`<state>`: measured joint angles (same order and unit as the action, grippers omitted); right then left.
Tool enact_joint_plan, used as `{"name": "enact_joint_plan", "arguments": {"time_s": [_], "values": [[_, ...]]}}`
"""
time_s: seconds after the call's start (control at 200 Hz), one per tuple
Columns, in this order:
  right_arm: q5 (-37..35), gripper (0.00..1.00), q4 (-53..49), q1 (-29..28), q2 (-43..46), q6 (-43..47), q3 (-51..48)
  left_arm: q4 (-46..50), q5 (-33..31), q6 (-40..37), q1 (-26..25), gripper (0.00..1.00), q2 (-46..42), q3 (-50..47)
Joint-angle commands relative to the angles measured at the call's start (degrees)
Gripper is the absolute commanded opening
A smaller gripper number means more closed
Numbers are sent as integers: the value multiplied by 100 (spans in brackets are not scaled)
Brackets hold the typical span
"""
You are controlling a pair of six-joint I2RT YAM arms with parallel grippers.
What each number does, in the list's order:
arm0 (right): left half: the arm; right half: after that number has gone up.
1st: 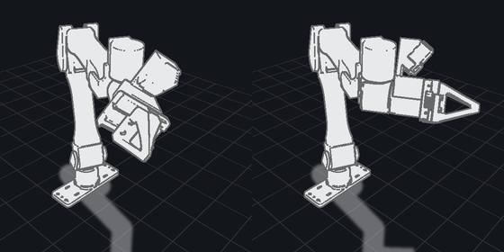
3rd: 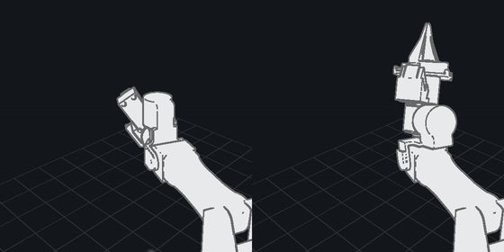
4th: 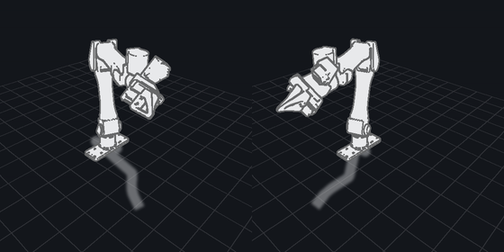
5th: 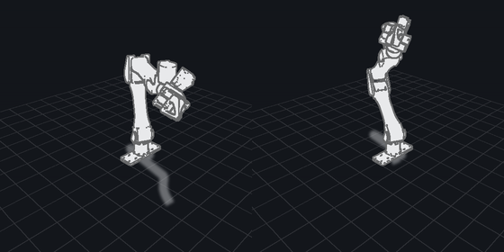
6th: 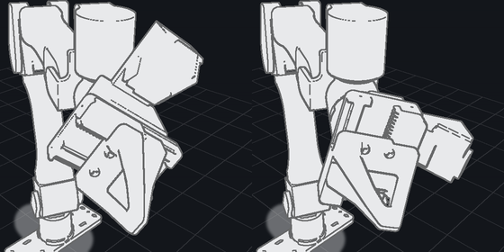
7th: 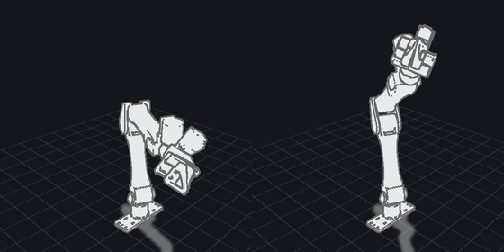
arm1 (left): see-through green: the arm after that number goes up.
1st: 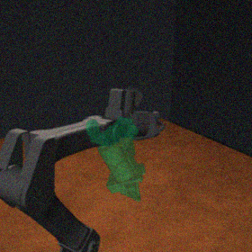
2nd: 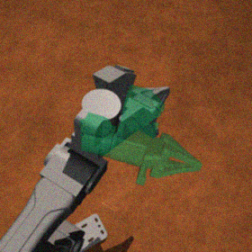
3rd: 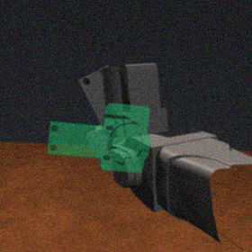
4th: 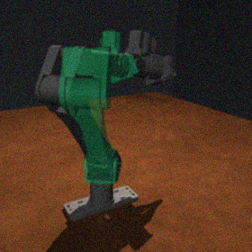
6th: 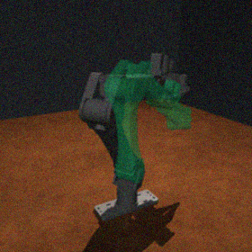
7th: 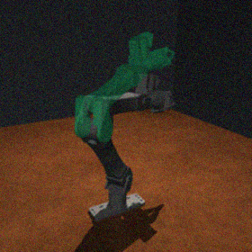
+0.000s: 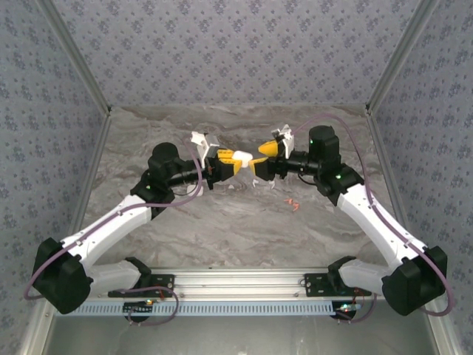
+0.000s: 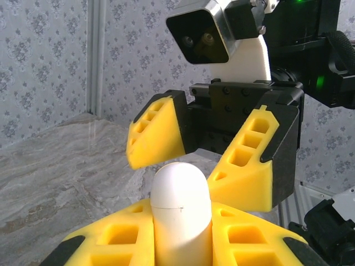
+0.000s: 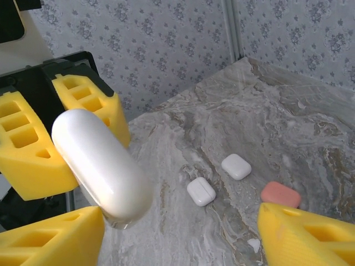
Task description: Insert the wireless bluetooth earbuds into the charging case
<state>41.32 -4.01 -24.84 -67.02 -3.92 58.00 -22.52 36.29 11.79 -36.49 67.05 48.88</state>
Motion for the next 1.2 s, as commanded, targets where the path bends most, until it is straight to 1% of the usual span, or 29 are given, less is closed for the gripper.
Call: {"name": "enact_joint_plan", "arguments": {"time_s": [0.0, 0.135, 0.615, 0.835, 0.939, 1.024, 1.084, 1.194], "values": [[-178, 71, 163, 66, -77, -150, 279, -161, 34, -124, -42, 0, -126, 57], [-230, 69, 172, 163, -152, -236, 366, -143, 32, -143, -49, 0, -129, 52], [-185, 68, 91, 263, -320, -258, 528, -113, 17, -151, -53, 0, -52, 95], [-210, 69, -129, 419, -76, -258, 465, -50, -113, -179, -59, 0, -71, 38], [-441, 69, -810, 648, 159, -183, 418, 24, -217, -229, -57, 0, -103, 9], [-681, 67, -1485, 957, 316, -229, 246, 67, -275, -264, -62, 0, -163, -10], [-901, 64, -2035, 1178, 318, -266, 143, 78, -314, -286, -66, 0, -199, -19], [-1427, 63, -2748, 1372, 201, -300, -5, 116, -343, -295, -67, 0, -236, -37]]}}
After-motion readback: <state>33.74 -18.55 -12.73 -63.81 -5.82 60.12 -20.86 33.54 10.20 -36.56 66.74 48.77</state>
